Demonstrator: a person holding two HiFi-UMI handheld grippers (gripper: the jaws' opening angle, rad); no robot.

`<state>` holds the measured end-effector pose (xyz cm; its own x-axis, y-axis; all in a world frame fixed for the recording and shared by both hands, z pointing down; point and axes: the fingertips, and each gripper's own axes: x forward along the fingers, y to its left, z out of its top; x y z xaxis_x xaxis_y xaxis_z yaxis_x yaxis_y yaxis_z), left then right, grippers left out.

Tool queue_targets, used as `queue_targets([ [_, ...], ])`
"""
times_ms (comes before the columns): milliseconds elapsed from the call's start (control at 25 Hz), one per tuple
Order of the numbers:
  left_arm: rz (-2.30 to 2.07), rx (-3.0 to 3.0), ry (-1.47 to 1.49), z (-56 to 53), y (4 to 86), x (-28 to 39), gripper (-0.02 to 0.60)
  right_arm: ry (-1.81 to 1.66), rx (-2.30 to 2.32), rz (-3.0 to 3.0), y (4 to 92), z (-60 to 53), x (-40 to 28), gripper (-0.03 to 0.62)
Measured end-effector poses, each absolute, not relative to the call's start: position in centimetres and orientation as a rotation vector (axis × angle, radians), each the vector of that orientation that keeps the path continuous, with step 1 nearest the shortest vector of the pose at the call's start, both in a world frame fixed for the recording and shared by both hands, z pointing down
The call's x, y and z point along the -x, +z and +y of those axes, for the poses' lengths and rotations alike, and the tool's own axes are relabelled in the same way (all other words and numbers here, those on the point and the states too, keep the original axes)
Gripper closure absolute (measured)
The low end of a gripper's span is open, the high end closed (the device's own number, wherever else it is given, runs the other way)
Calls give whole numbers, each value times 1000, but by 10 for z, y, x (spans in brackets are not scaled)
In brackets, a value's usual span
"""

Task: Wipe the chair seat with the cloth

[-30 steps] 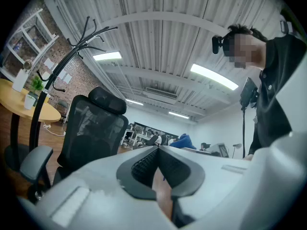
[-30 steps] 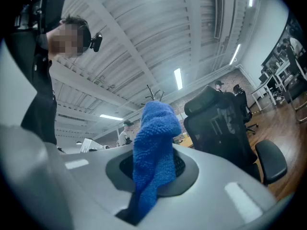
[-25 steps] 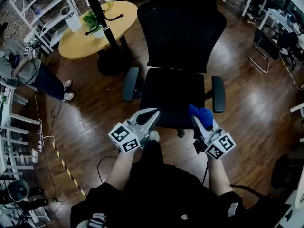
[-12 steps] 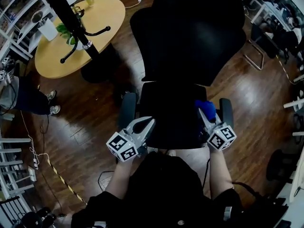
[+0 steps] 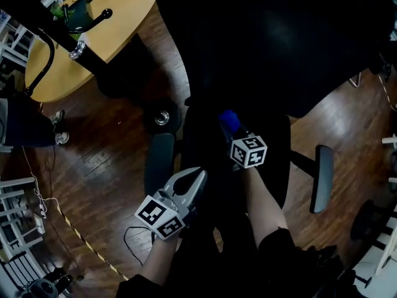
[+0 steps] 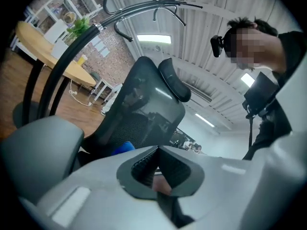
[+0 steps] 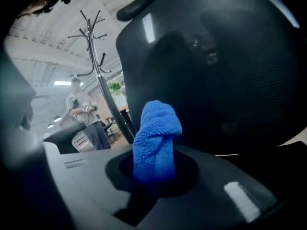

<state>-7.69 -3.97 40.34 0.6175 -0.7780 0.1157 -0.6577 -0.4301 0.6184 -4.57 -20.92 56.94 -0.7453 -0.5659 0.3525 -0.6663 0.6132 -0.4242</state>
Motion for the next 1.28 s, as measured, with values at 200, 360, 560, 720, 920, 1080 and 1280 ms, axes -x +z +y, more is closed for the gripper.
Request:
queue_targets([
  [200,-1148,-2129,-308,-55,429,84,578,792,-874,-2554,644,-222,117,554],
  [360,-1151,-2104,-285,-58,442,86,578,692,-804,-2422,690,-215,137,554],
  [560,-1151,-2065,-290,-59,448,91,578,684,-868,-2371,697,-223,121,554],
  [720,-1155,-2057,-271,-59,452,89,578,735,-1001,-2238,709,-232,50,554],
  [920,-1104,-2089,-203,-54,459,79,578,768,-1191,-2092,714,-245,-65,554],
  [1080,-1080,-2086,-161,-48,469,74,578,741,-1288,-1988,709,-248,-144,554],
  [1280,-1070,-2091,-151,-46,475,66,578,732,-1382,-1917,697,-243,-208,554],
])
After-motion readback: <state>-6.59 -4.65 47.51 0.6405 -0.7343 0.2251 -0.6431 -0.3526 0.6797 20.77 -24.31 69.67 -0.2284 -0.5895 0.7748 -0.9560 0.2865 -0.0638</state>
